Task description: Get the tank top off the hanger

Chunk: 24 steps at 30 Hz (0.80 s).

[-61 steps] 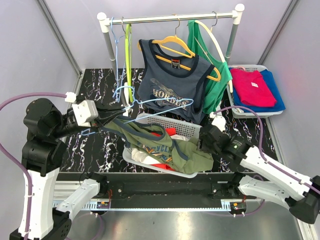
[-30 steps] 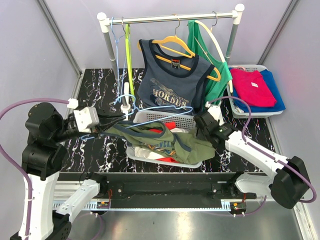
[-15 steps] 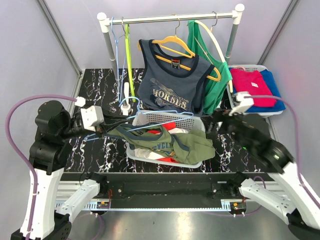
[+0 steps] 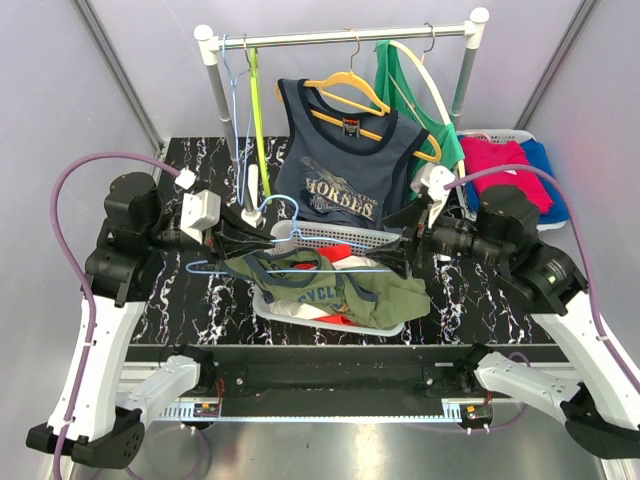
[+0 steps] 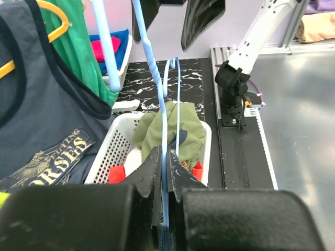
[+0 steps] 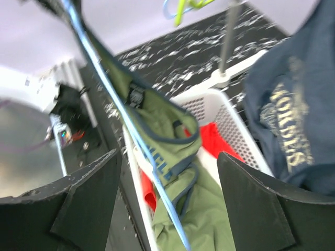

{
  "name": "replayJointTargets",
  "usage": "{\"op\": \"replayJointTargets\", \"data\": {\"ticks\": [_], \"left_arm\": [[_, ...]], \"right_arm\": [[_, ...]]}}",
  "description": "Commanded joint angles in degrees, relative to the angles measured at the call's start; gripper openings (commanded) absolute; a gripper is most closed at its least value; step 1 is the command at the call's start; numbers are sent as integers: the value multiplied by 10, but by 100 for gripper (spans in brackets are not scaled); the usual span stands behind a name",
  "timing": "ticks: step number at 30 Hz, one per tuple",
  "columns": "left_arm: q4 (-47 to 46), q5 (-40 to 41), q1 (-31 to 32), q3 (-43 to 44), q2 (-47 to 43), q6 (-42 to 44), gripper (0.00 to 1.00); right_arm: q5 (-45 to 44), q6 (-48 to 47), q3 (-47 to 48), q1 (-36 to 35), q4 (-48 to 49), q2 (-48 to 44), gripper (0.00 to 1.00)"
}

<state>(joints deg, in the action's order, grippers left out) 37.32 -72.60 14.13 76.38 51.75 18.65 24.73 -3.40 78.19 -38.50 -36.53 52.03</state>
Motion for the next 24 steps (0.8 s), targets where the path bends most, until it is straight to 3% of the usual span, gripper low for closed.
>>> {"op": "replayJointTargets", "data": {"ticks": [1,9,13,20,23,24], "left_arm": [[-41,-39,-1,26,-2,-11,0],[-67,-48,-2,32,3,-34,0],[-82,-52,-2,33,3,-48,0],[-106,-59,-2,26,-1,-73,0],[-124,-62,-2,21,-2,-89,0],[-129,-62,-2,20,-2,-99,0]], "right_arm": [[94,-42,24,1,-13,5,83],[131,-60,24,1,-32,15,81],[136,-63,27,1,-32,26,70],[149,-57,28,1,-22,37,42],[153,-58,27,1,-23,36,24],[152,-60,27,1,-25,35,6]]}}
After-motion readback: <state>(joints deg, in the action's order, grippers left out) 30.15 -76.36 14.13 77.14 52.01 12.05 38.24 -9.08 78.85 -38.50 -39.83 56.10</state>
